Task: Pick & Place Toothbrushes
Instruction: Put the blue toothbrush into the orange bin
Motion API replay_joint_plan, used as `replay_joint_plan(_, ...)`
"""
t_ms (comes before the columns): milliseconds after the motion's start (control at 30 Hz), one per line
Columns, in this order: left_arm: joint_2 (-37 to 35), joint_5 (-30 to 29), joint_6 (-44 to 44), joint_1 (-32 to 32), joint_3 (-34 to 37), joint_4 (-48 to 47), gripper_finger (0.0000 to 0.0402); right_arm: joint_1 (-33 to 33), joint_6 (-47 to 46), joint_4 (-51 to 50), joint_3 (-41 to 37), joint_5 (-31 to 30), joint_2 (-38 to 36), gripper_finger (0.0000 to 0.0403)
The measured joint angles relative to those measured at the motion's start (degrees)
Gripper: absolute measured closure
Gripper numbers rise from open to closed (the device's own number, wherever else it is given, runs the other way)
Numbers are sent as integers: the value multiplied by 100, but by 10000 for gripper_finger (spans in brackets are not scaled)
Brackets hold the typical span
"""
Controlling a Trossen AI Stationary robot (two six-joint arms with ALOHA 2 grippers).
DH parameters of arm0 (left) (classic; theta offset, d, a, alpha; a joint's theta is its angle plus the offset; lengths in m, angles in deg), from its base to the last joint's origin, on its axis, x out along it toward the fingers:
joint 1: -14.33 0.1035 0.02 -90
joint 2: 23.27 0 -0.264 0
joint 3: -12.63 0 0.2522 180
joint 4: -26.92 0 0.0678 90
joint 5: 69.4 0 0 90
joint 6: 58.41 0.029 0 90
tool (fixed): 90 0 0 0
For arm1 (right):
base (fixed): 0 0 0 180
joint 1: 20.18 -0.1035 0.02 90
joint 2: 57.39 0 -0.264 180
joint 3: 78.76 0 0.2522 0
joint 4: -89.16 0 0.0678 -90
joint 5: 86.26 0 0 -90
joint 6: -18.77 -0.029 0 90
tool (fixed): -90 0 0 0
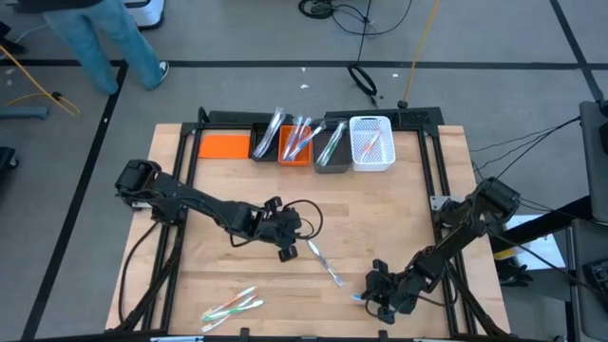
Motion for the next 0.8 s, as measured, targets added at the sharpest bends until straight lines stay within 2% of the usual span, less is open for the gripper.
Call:
replay_joint_plan(200,0,0,0,2,0,82,243,4,361,-100,-9,-219,-475,402)
replay_joint_plan(533,2,0,257,2,0,667,243,52,1668,-207,-9,-1541,-1631,403)
replay_joint_plan(800,2,5,729,2,0,1599,243,394,2658,-24,-7,-2319,-2177,403)
